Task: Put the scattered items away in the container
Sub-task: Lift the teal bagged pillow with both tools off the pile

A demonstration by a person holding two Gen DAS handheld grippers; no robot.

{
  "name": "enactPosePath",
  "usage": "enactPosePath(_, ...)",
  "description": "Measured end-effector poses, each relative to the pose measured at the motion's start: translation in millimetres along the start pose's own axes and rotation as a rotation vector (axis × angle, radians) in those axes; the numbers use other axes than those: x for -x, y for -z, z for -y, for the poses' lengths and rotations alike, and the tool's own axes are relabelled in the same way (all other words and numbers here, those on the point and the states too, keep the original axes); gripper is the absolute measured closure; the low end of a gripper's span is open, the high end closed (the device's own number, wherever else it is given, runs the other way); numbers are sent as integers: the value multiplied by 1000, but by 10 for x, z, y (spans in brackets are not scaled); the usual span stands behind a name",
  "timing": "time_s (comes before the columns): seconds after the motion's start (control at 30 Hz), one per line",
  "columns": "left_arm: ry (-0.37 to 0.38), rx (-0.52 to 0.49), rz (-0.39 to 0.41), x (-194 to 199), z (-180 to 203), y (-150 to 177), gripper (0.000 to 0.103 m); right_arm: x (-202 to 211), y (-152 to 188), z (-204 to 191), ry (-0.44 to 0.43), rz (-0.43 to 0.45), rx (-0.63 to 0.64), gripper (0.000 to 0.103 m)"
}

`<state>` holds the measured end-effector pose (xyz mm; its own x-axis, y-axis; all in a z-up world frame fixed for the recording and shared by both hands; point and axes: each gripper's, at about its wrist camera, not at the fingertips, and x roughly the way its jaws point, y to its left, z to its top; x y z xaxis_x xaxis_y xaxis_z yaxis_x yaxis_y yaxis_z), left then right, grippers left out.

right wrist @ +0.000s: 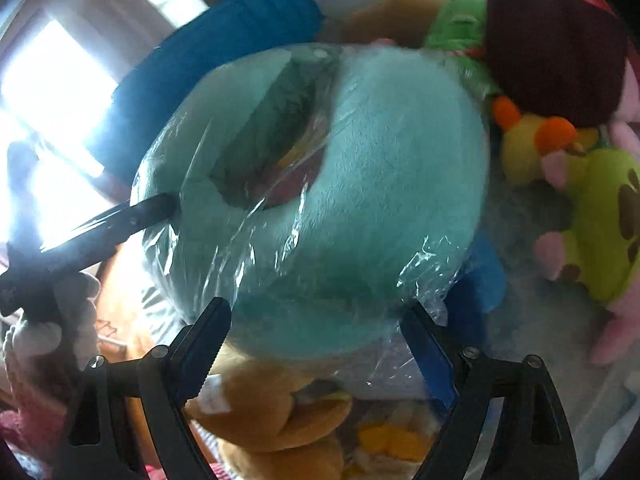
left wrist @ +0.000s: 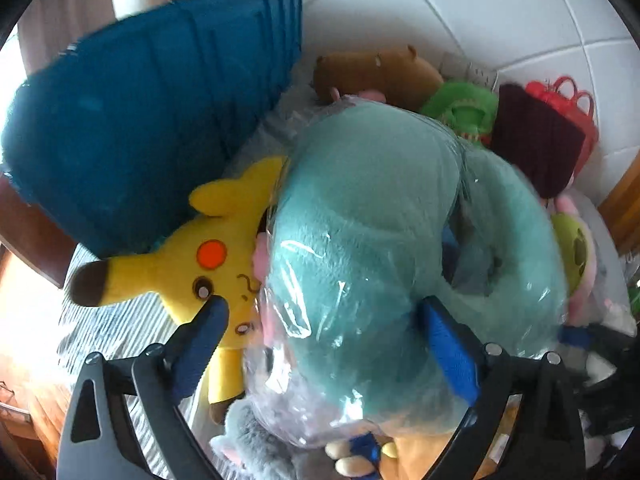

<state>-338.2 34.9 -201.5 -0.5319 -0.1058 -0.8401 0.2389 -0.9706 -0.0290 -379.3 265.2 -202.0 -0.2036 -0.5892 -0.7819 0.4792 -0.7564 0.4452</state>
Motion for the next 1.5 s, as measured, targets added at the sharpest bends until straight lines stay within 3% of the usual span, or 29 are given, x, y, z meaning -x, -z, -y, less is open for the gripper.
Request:
enactPosePath(0.13,-9,-18,17,16,45,34,5,262,-73,216,60,90,-42,12)
enactPosePath(0.2,5,-10,14,23,25,55,4,268,-209,330,73,108,-76,0)
enactPosePath(0.23,10,-7,11,-5,62,40,4,195,-290,341,79,111,-90,0)
enactPosePath(0.3,16,-9,7,-11,47,26,4,106,-398,531,76,93,-118,0)
enactPosePath(0.4,36,1,0,-48,40,-10,0,-169,-547,510,28,61,-142,0)
enactPosePath(0.53,100,25,1,-127,62,-110,0,-520,-724,577,63,11,-138,0)
enactPosePath(0.7,169,30,-35,-350,165,-247,0,-622,-758,659,52,-13,-137,0)
enactPosePath(0.8,159,20,-38,-413,264,-242,3,-658,-769,680,47,-18,-128,1)
enactPosePath(0.93,140,1,-13,-213,327,-179,14,-544,-745,506,112,30,-37,8)
enactPosePath(1.27,156,0,111,592,193,49,15,60,-469,-104,130,172,76,12)
enactPosePath(1.5,147,16,168,1056,81,289,15,344,-210,-538,126,223,116,12)
